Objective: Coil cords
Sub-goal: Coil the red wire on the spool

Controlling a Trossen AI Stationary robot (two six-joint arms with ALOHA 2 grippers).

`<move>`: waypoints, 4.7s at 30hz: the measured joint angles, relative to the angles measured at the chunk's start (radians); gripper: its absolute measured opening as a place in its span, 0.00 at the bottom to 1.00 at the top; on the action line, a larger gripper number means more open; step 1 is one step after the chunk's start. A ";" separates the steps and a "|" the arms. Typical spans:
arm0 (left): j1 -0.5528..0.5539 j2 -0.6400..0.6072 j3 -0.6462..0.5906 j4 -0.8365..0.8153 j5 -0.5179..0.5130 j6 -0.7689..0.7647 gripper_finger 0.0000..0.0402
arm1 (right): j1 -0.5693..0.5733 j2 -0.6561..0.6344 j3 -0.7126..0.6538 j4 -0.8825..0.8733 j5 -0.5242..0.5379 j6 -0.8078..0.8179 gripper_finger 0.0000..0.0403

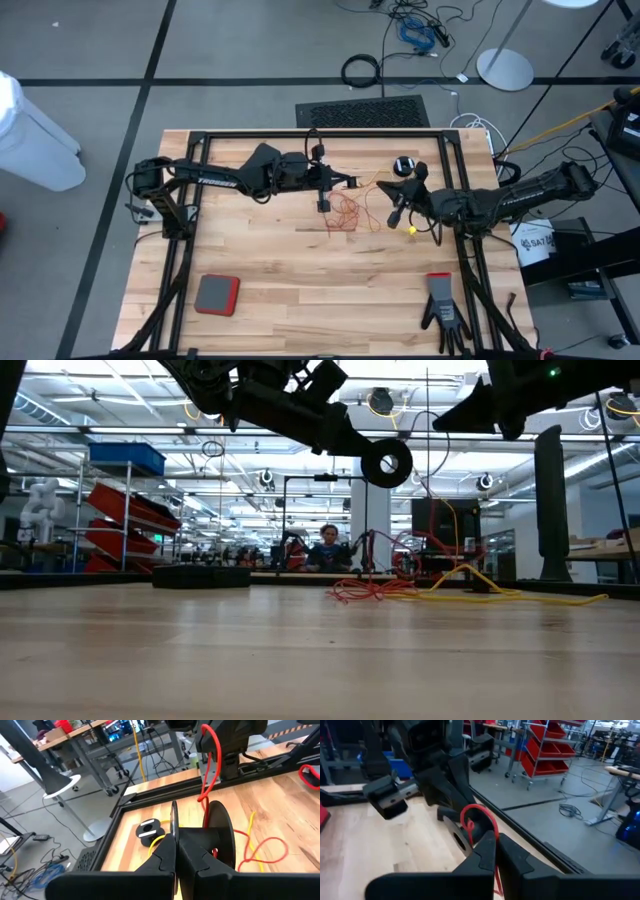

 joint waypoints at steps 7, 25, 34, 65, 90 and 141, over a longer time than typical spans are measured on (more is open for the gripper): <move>0.000 0.000 0.000 0.003 -0.065 0.006 0.00 | 0.000 0.082 0.000 0.133 -0.039 -0.022 0.00; 0.000 0.001 0.000 0.068 -0.170 0.020 0.00 | -0.030 0.525 0.248 0.276 -0.078 -0.160 0.00; 0.000 0.001 0.000 0.103 -0.169 0.000 0.00 | -0.075 0.641 0.262 0.281 -0.055 -0.158 0.00; 0.002 0.002 0.000 0.327 -0.165 -0.182 0.00 | -0.093 0.669 0.262 0.276 0.042 -0.291 0.00; 0.012 -0.175 0.001 -0.193 0.055 -0.097 0.00 | -0.112 0.426 0.118 0.050 0.212 -0.272 0.00; 0.051 0.064 0.023 0.293 -0.187 -0.198 0.00 | -0.163 0.637 0.122 0.680 0.087 -0.415 0.00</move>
